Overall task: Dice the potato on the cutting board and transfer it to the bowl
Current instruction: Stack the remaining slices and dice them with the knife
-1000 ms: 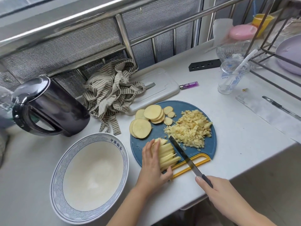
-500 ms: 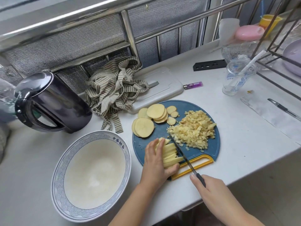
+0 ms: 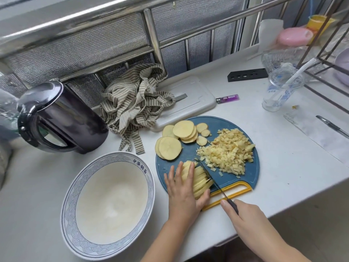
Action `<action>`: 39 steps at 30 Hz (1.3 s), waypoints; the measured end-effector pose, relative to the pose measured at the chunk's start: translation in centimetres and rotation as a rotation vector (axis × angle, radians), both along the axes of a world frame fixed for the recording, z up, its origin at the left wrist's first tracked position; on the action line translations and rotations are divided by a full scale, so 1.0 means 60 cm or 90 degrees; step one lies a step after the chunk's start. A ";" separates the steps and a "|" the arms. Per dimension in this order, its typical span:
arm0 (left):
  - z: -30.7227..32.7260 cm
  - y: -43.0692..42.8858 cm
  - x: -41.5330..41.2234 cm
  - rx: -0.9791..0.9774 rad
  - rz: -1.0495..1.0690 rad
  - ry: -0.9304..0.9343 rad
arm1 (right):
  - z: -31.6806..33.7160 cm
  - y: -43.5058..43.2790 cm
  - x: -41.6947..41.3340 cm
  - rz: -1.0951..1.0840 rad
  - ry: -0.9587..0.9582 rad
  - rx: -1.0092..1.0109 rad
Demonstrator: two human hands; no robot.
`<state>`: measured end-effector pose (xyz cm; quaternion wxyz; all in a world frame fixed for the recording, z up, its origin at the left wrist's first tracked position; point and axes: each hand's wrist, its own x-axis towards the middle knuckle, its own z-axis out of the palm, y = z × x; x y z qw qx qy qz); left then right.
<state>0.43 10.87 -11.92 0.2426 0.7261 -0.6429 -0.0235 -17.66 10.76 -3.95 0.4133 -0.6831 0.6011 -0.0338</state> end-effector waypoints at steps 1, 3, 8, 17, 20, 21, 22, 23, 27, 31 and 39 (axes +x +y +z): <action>-0.003 0.000 -0.001 0.001 0.005 -0.027 | 0.005 0.000 -0.005 -0.016 -0.018 0.001; -0.004 0.000 -0.003 0.001 0.002 -0.033 | 0.018 0.003 -0.014 -0.046 -0.058 0.000; 0.000 0.000 -0.004 0.000 0.004 -0.007 | 0.034 0.014 -0.019 -0.012 -0.083 -0.003; 0.001 -0.001 -0.007 -0.007 0.004 -0.020 | 0.021 0.014 -0.005 0.072 0.074 -0.036; -0.003 -0.002 -0.005 0.001 0.001 -0.037 | 0.011 0.014 -0.003 0.081 0.087 -0.066; -0.003 -0.002 -0.005 0.006 -0.002 -0.041 | 0.006 0.013 -0.004 0.083 0.089 -0.061; -0.004 -0.002 -0.005 0.010 -0.003 -0.043 | 0.003 0.011 -0.004 0.094 0.107 -0.057; -0.003 -0.002 -0.005 0.013 -0.005 -0.046 | -0.001 0.007 -0.005 0.086 0.119 -0.036; -0.001 -0.003 -0.005 0.018 -0.013 -0.062 | -0.004 -0.001 -0.004 0.101 0.137 -0.003; 0.000 -0.005 -0.004 0.025 -0.012 -0.061 | -0.006 -0.005 -0.004 0.108 0.114 -0.011; 0.002 -0.007 -0.007 0.030 -0.013 -0.065 | 0.006 -0.023 -0.009 0.081 0.059 0.002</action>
